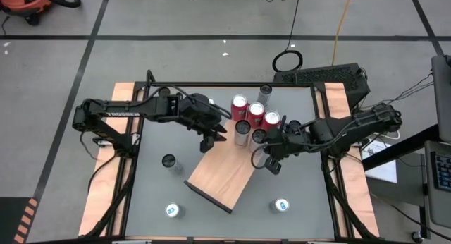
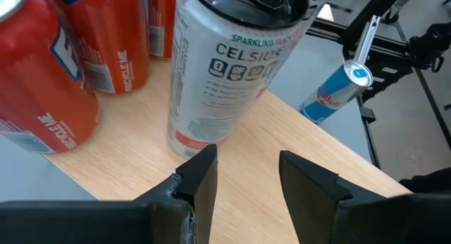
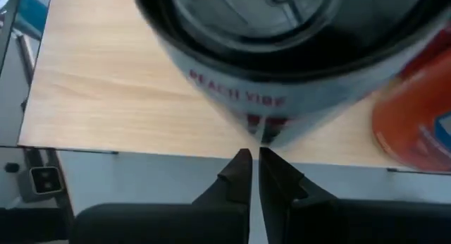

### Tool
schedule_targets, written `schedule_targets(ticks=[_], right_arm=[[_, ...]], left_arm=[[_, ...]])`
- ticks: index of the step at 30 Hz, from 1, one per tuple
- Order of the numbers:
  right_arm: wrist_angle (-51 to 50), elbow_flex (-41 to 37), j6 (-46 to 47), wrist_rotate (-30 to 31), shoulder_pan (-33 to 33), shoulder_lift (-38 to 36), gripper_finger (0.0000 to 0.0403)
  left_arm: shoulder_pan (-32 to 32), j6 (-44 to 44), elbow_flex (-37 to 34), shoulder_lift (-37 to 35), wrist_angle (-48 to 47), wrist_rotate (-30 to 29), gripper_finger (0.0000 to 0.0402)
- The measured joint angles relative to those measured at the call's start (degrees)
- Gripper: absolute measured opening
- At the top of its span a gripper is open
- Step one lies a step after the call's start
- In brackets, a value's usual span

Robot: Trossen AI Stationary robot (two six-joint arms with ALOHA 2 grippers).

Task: Place canned beverage on shelf
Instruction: Put the white pink soda can on the shelf aligned with the other white pink soda can

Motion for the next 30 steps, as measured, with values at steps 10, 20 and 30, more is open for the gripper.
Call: schedule_targets(ticks=[10,20,30], right_arm=[[-4.5,0.0,1.6,-0.3,-1.1,0.0,0.0000],[-2.2,0.0,-0.6,-0.2,-2.7,0.0,0.0000],[-0.9,0.0,-2.7,0.9,-2.7,0.0,0.0000]], left_arm=[[-0.3,0.2,0.0,0.0,-0.8,0.0,0.0152],[-0.3,0.4,0.0,0.0,-1.0,0.0,0.0152],[-0.3,2.3,0.0,0.0,-1.0,-0.4,0.0152]])
